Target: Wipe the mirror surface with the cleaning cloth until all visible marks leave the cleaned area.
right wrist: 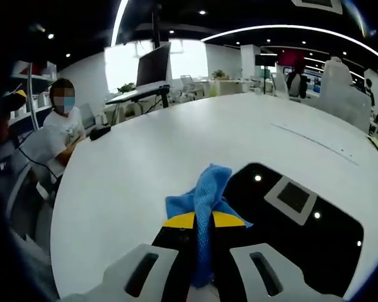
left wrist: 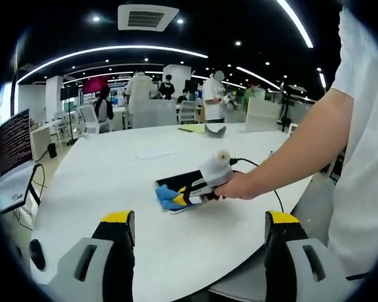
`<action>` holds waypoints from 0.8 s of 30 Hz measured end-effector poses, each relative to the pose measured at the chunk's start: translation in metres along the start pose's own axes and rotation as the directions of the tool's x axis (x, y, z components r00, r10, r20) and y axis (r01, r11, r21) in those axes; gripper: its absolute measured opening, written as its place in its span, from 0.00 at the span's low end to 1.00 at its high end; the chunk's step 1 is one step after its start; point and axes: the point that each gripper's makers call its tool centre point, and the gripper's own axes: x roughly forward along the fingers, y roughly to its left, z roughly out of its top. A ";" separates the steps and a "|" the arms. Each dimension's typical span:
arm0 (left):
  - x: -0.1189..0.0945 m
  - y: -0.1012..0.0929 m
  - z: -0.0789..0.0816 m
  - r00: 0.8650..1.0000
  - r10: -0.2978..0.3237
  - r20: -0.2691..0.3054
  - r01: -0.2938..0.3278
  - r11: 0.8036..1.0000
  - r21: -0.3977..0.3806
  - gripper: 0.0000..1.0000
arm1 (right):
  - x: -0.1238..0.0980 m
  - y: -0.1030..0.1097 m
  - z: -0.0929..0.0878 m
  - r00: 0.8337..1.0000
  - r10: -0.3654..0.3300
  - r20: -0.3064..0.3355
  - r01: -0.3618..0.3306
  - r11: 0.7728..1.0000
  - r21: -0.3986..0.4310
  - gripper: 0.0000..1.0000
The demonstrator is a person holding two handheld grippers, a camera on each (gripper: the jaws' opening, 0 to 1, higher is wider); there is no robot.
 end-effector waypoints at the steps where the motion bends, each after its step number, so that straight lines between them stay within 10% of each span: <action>1: 0.001 -0.002 0.000 1.000 0.001 -0.003 -0.001 1.000 0.003 0.85 | -0.001 0.000 -0.001 1.000 0.004 0.000 -0.004 1.000 -0.002 0.03; 24: 0.032 -0.045 0.020 0.999 -0.030 -0.042 0.032 0.998 0.049 0.85 | -0.038 -0.027 -0.020 0.999 0.020 0.050 -0.020 1.000 0.008 0.03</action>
